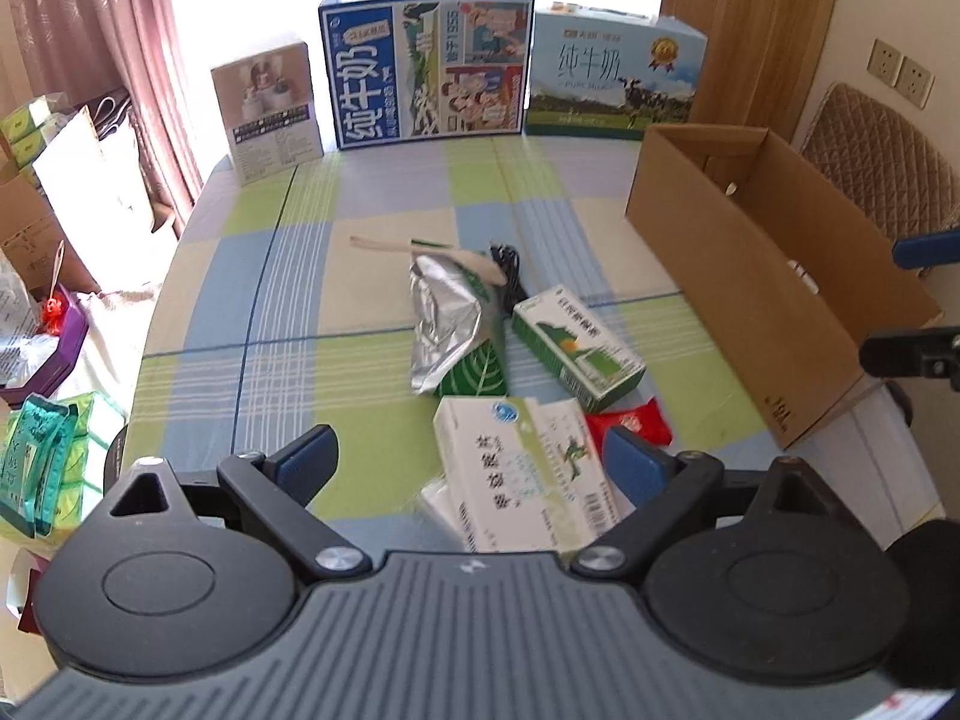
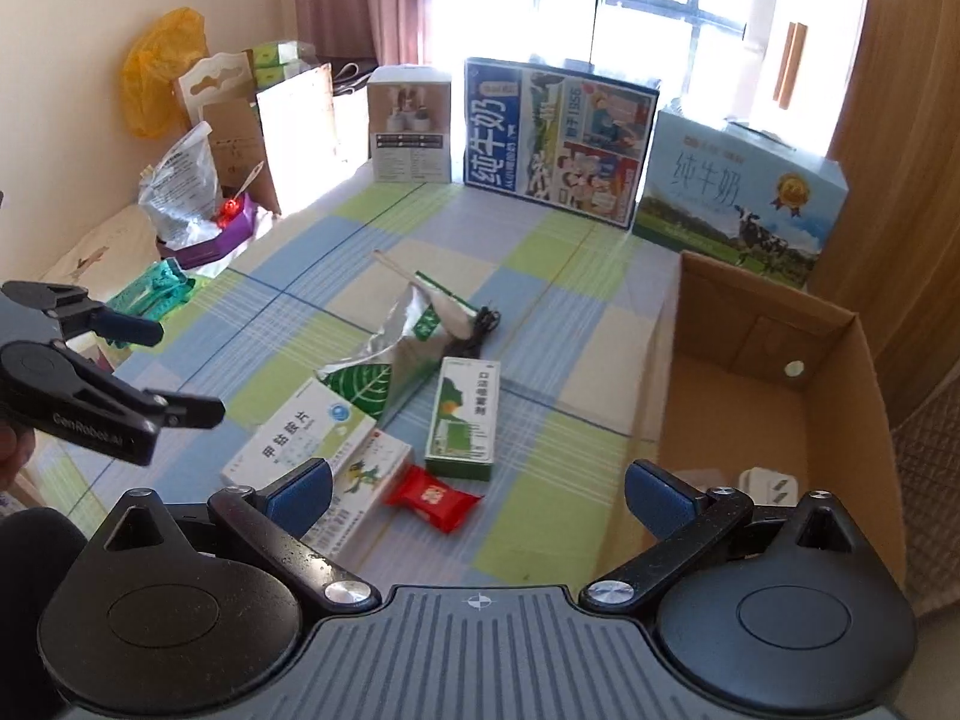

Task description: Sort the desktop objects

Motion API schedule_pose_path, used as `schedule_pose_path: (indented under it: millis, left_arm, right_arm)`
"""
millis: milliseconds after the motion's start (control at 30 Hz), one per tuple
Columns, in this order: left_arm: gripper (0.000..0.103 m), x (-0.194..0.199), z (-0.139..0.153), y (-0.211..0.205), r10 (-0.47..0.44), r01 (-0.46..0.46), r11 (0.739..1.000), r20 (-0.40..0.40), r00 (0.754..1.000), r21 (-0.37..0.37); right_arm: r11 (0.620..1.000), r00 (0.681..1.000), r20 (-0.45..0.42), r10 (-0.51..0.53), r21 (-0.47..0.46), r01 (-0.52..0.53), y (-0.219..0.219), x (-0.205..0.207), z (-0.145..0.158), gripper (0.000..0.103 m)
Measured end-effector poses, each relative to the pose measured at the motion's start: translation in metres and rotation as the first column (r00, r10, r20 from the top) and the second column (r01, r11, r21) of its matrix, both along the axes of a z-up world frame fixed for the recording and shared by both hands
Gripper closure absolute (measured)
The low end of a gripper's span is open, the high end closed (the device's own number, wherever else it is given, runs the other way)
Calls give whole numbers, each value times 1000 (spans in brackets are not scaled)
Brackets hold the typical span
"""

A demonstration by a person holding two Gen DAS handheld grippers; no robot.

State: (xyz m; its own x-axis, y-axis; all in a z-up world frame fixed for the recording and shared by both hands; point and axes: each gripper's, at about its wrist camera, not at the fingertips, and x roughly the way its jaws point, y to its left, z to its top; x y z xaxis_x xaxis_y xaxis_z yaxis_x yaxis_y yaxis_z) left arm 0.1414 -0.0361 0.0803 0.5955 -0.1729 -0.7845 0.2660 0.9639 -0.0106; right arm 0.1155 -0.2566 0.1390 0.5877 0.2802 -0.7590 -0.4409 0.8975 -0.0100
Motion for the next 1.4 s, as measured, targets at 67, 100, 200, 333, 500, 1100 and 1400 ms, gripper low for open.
schedule_pose_path:
  millis: [67, 100, 200, 333, 500, 1100, 1400]
  left_arm:
    - [10, -3, -8, 2, -3, 3, 1000, -9, 1000, 5]
    - [10, -4, -12, 2, -4, 4, 1000, -12, 1000, 12]
    - [10, -7, -23, 2, -8, 8, 999, -19, 1000, 34]
    - [10, -9, -37, -3, -18, 19, 999, -30, 999, 45]
    - [10, -5, -57, -14, -36, 38, 998, -54, 998, 42]
    - [17, 25, -95, -45, -73, 81, 991, -82, 994, 105]
    - [19, 33, -107, -53, -99, 113, 984, -102, 990, 137]
  right_arm:
    - [1000, 1000, -15, -10, 4, 10, 7, 1, -8, 2]
    - [1000, 1000, -23, -18, 5, 18, 9, 2, -12, 2]
    - [999, 998, -57, -41, 18, 42, 15, 4, -25, 2]
    - [995, 992, -97, -86, 39, 90, 16, 7, -42, 2]
    - [991, 983, -145, -114, 47, 122, 14, 8, -63, 2]
    - [970, 953, -180, -243, -32, 242, 7, 23, -114, 2]
    - [974, 957, -182, -227, -61, 219, 16, 20, -122, 2]
